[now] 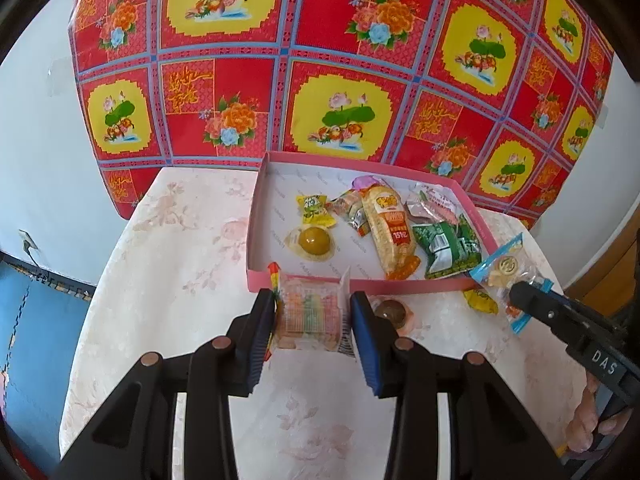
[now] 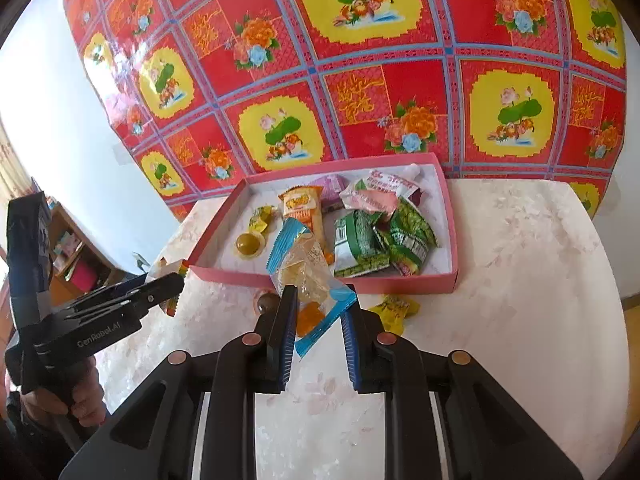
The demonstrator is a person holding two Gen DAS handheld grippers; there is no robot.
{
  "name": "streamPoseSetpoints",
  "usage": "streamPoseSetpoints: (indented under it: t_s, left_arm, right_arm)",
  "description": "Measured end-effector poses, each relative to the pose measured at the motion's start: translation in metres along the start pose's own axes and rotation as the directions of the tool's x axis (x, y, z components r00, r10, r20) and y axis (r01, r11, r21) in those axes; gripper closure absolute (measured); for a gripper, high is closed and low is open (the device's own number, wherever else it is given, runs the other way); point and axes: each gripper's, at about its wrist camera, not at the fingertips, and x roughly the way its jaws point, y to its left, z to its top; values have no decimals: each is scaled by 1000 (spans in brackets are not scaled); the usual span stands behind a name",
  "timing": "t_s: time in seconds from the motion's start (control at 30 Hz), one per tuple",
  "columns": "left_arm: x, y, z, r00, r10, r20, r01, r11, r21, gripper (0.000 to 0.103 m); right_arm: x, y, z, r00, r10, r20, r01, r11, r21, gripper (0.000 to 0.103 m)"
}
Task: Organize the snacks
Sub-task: 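Carry the rainbow pack with the left tool while the right tool carries the blue-edged bag into the tray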
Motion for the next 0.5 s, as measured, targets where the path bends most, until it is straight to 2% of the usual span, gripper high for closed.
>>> streamPoseSetpoints:
  t_s: [0.5]
  left_arm:
    - [6,-9,18,1000,-4,16,4,1000,13,62]
  right_arm:
    - [7,-2,24,1000,23,1,-23,1000,8,81]
